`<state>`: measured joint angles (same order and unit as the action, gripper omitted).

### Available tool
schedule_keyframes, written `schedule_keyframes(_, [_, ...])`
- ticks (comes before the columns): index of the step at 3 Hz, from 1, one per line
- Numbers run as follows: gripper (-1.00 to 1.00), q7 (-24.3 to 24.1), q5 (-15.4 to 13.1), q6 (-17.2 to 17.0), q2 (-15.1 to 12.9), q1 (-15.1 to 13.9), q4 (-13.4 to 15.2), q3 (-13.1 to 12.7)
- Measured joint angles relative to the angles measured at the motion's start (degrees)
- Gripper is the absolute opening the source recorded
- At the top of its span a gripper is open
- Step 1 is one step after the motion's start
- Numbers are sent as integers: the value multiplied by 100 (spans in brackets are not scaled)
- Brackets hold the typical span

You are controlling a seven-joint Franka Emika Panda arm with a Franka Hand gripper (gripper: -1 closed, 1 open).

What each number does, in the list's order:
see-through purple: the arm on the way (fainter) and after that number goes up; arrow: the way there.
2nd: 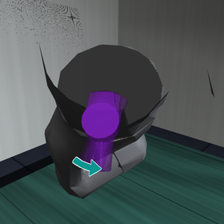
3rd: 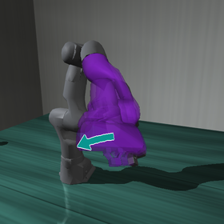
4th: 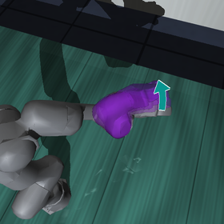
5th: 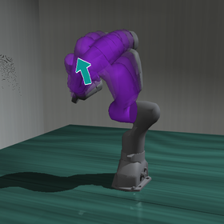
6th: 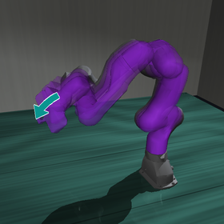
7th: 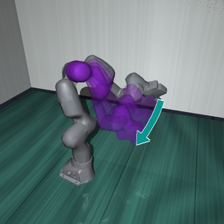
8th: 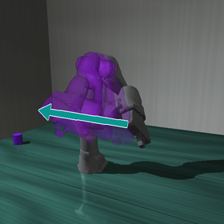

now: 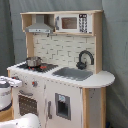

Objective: Play with the kitchen

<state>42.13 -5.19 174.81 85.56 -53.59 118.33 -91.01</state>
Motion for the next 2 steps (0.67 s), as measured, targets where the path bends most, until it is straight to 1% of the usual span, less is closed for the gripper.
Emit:
schedule_keyframes(1, [-100, -1, 0, 2, 0, 2, 9, 0])
schedule_keyframes(2, [-100, -729, 127, 85, -75, -5, 6, -26])
